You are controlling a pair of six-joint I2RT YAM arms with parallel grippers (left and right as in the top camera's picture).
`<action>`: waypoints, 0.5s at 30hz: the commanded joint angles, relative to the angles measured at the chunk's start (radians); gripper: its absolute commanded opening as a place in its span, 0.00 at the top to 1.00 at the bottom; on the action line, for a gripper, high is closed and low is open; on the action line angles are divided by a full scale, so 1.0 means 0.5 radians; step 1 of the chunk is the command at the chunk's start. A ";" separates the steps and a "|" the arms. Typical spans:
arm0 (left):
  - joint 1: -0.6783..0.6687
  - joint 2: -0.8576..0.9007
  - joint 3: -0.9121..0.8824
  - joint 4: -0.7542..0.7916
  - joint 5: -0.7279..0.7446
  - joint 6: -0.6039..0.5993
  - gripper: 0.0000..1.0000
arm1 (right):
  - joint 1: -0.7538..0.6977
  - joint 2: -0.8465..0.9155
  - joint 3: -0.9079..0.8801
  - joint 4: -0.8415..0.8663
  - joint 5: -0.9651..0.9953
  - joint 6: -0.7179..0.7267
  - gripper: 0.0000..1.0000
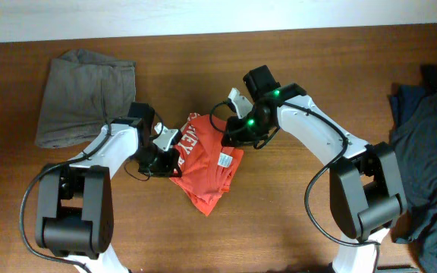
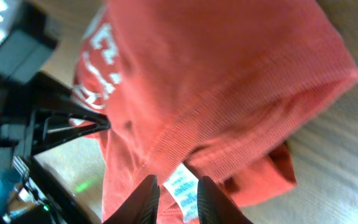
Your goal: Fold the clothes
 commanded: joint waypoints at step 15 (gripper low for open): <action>0.003 -0.007 -0.018 -0.002 -0.015 0.025 0.99 | 0.158 0.023 -0.034 0.080 0.312 0.639 0.61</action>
